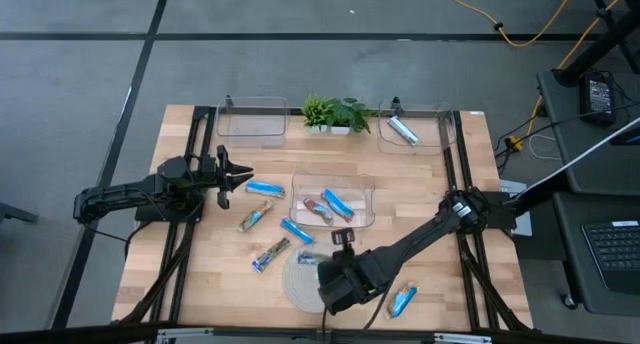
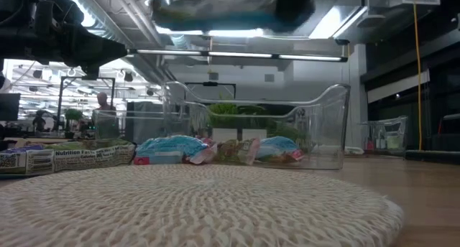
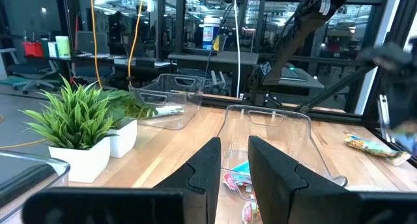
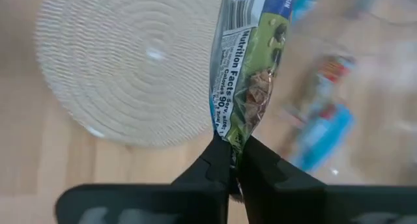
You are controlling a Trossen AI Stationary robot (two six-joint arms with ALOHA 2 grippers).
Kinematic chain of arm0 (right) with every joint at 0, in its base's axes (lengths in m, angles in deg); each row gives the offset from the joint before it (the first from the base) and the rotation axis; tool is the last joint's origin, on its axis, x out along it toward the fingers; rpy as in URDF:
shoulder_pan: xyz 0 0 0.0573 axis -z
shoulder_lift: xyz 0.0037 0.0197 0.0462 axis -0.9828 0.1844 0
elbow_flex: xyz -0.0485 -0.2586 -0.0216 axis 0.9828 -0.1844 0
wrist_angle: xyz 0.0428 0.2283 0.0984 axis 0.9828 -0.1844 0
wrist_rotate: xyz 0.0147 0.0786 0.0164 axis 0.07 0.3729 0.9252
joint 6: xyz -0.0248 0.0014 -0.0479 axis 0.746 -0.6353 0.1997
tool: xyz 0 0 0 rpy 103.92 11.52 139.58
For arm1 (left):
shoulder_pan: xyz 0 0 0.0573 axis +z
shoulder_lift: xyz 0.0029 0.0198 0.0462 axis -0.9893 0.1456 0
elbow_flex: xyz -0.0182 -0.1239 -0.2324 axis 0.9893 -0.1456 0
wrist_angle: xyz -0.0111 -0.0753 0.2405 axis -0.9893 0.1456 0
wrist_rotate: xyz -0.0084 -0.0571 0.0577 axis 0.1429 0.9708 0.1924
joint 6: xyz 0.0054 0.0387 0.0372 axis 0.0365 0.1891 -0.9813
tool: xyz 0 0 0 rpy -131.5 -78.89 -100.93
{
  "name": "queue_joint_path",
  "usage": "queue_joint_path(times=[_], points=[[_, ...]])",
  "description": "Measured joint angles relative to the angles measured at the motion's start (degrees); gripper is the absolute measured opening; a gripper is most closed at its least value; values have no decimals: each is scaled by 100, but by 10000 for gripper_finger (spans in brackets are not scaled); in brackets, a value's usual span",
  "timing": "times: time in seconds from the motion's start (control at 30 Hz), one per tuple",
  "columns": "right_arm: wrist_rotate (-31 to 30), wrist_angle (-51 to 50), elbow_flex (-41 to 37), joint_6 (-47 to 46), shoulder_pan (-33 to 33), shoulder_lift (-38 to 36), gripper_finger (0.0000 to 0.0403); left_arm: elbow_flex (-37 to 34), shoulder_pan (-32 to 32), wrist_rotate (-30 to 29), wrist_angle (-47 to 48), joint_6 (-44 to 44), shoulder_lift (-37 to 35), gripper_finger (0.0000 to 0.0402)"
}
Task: Pick and place Granola Bars by type
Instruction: Put the right blue granola bar into the left transparent bin
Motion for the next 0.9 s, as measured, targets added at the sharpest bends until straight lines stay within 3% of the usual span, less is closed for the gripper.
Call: queue_joint_path(times=[0.2,0.57,0.9], points=[[-252,-1322,820,-478,0,-18,16,-1,2,0,1,0,1,72],[-452,-1290,719,-276,419,-819,15,-1,0,0,-1,0,1,72],[-589,-1249,725,1034,1404,-1205,15,0,0,0,-1,0,-1,72]])
